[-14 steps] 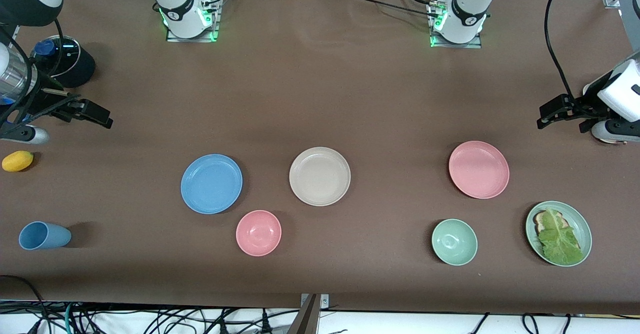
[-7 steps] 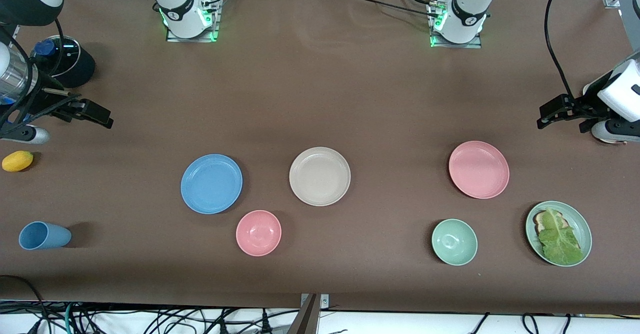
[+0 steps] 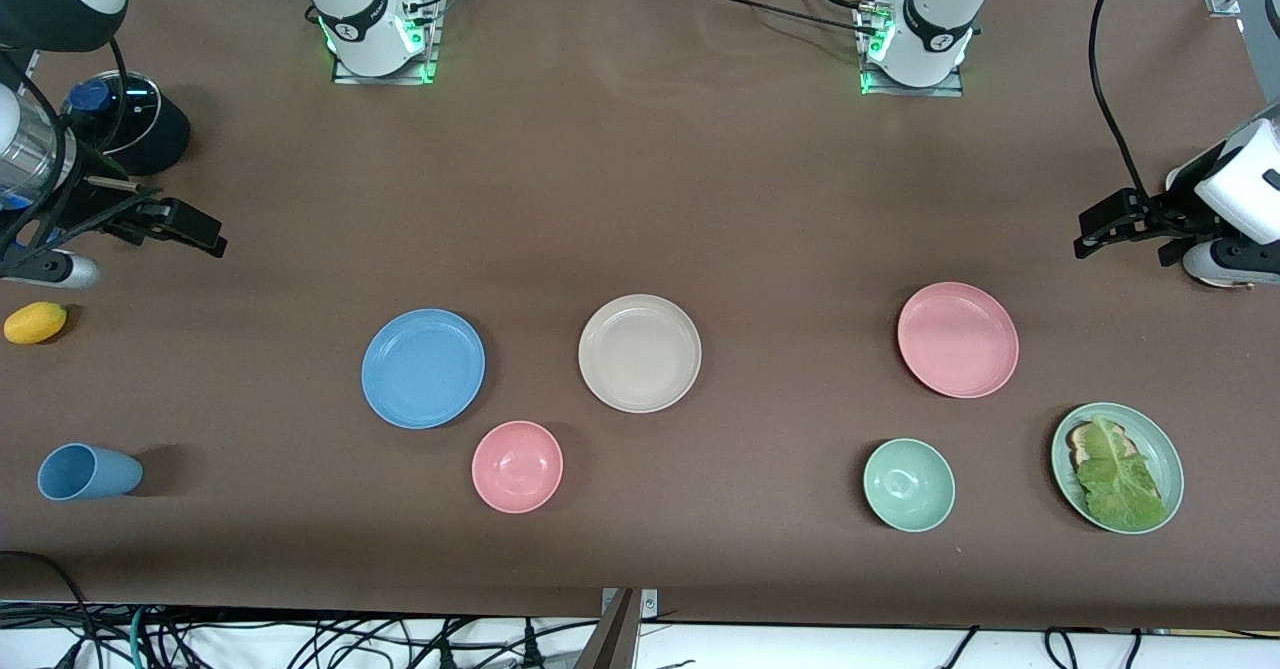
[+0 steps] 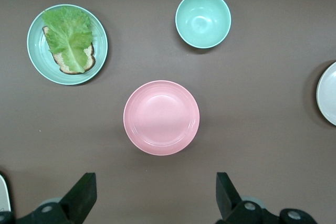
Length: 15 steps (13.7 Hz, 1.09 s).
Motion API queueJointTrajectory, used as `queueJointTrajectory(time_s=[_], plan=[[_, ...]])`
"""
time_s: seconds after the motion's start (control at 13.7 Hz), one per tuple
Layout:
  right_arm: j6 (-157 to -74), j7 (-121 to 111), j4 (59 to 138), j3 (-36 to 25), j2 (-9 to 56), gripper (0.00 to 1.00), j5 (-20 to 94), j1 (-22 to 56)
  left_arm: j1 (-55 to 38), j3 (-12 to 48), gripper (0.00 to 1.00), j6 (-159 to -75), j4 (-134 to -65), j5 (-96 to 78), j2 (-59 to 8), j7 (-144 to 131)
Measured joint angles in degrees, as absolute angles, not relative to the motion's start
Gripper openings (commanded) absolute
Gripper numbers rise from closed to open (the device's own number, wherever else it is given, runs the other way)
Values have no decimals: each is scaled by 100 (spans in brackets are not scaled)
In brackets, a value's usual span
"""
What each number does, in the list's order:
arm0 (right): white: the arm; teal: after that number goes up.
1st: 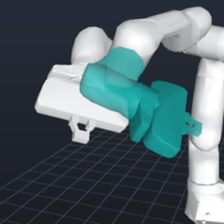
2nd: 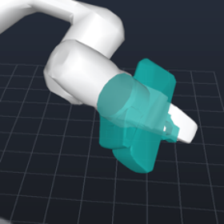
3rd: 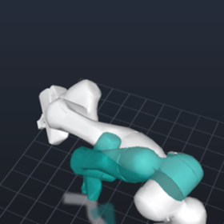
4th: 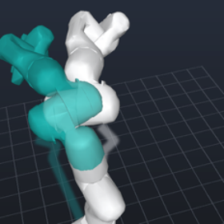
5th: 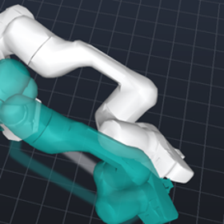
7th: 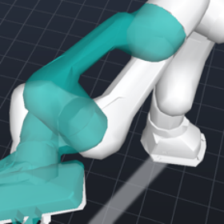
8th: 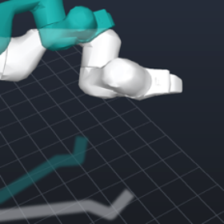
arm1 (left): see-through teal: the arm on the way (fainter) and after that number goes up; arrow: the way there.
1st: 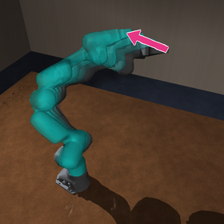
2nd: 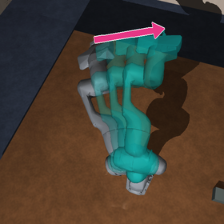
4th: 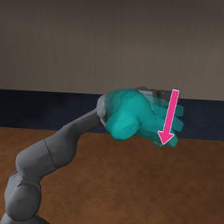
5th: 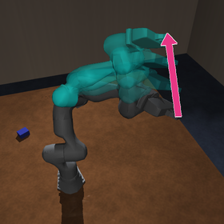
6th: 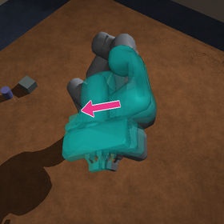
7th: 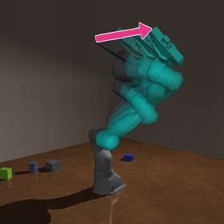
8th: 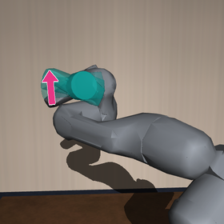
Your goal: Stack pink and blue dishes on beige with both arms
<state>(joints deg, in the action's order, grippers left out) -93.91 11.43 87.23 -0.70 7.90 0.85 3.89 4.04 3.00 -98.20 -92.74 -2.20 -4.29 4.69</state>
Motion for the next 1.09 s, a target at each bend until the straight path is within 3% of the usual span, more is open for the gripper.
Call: queueJointTrajectory(time_s=[1.09], plan=[[-9391, 1104, 8723, -69, 791, 100, 85, 390, 405, 300, 100, -9820, -9274, -220, -429, 469]])
